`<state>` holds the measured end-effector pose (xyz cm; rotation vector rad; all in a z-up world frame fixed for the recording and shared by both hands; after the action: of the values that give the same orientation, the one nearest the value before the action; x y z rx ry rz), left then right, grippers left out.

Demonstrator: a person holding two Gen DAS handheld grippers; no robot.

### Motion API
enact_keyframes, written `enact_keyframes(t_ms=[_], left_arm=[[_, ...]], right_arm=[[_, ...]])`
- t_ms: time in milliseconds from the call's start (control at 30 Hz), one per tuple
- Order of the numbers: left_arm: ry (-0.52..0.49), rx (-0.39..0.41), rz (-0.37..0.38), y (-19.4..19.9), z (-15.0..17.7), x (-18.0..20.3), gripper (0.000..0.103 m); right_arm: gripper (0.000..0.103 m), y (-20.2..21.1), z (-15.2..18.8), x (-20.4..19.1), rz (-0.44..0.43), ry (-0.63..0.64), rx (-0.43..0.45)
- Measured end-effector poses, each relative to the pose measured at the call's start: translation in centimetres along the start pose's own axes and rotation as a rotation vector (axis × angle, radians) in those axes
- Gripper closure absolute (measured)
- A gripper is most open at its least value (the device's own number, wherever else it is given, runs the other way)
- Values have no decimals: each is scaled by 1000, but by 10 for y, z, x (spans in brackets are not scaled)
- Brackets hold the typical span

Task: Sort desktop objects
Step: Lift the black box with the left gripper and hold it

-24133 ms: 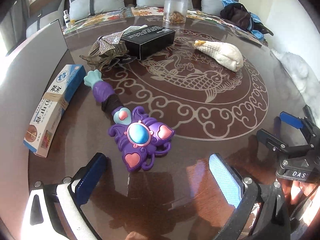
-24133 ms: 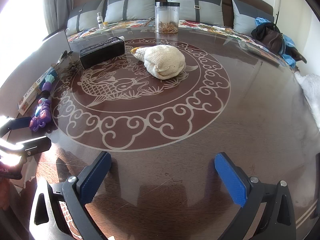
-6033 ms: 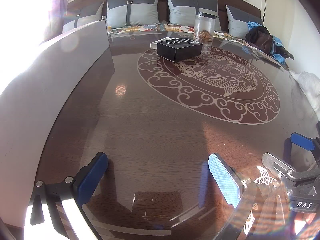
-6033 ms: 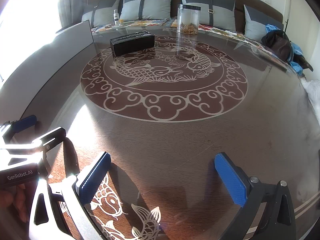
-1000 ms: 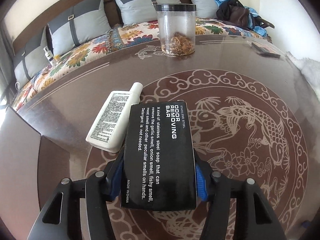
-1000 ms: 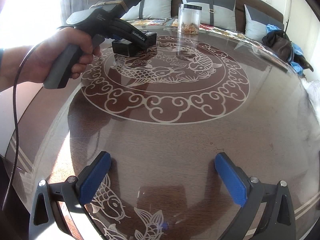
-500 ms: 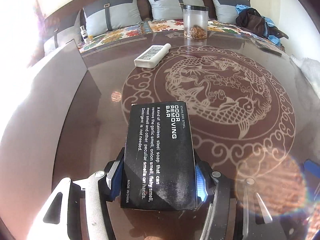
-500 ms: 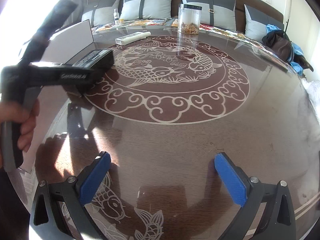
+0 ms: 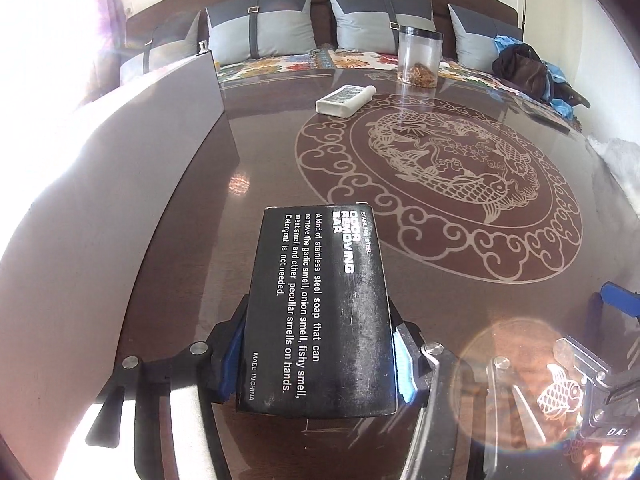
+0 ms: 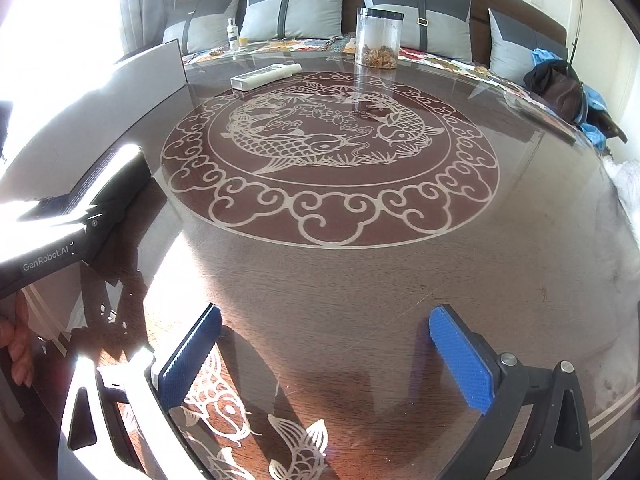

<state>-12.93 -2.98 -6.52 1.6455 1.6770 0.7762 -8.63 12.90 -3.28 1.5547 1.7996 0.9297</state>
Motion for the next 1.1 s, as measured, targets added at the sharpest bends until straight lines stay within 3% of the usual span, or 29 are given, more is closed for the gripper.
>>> enact_keyframes(t_ms=[67, 133, 433, 1100], left_arm=[[41, -6, 22, -1, 1, -5, 43], [60, -12, 26, -1, 1, -7, 34], [62, -12, 8, -4, 2, -5, 20], [60, -12, 8, -5, 2, -4, 17]], right_arm=[[0, 0, 0, 0, 0, 0, 0], [0, 0, 0, 0, 0, 0, 0], [0, 0, 0, 0, 1, 0, 1], [0, 0, 1, 0, 1, 1, 1]])
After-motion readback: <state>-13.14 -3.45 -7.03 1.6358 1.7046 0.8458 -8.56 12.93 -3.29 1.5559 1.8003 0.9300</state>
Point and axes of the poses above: each gripper's, at about its wrist camera, not at the fingertips, and y roughly against the way its jaws point, x to its right, z to its underside, the point moved 1 cm from there along -y, roughly the way its jaws point
